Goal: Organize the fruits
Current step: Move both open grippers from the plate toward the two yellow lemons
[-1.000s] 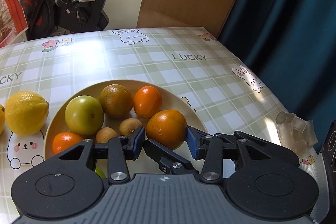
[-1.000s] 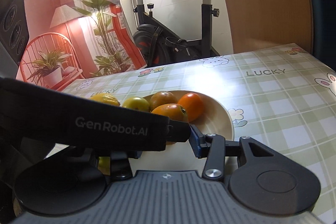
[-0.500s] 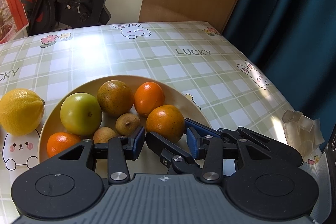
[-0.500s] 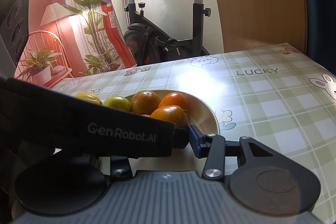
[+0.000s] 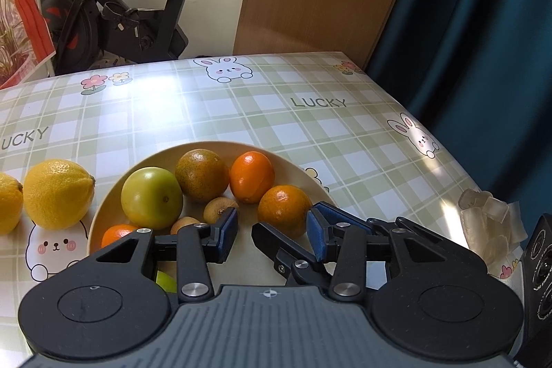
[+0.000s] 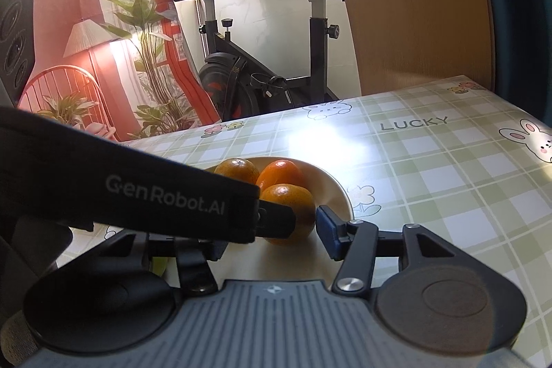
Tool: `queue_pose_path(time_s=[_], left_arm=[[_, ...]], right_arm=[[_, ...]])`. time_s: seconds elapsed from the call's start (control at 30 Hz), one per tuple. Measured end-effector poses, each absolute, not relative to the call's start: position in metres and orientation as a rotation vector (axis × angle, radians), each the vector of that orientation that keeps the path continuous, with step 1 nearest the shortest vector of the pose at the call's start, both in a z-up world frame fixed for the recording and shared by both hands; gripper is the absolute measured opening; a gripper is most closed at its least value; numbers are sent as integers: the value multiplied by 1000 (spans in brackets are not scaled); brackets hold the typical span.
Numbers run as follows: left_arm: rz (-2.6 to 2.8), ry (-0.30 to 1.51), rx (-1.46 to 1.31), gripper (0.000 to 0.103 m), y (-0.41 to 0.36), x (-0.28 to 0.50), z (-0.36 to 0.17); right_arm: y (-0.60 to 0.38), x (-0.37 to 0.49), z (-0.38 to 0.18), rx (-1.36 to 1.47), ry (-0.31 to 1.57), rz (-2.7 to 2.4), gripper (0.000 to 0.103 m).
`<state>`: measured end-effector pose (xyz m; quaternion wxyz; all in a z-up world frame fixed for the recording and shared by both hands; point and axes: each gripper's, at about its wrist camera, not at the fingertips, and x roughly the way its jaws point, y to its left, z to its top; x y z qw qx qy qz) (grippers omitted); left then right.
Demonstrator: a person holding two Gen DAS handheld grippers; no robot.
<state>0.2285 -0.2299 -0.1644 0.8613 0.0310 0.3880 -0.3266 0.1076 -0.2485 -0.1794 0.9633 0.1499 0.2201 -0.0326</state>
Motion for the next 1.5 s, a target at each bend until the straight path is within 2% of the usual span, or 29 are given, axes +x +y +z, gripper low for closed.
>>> queue_pose_path(time_s=[0.33, 0.9, 1.33, 1.5], left_arm=[[-640, 758, 12, 46, -188, 227, -135], [-450, 667, -113, 46, -48, 244, -102], [-433, 626, -93, 46, -15, 260, -90], [-464, 646, -87, 46, -20, 267, -102]], right_arm=[[-252, 101, -178, 314, 402, -76, 55], [-244, 88, -166, 328, 415, -51, 52], [-196, 134, -131, 249, 436, 109, 53], [-173, 168, -123, 170, 488, 186, 58]])
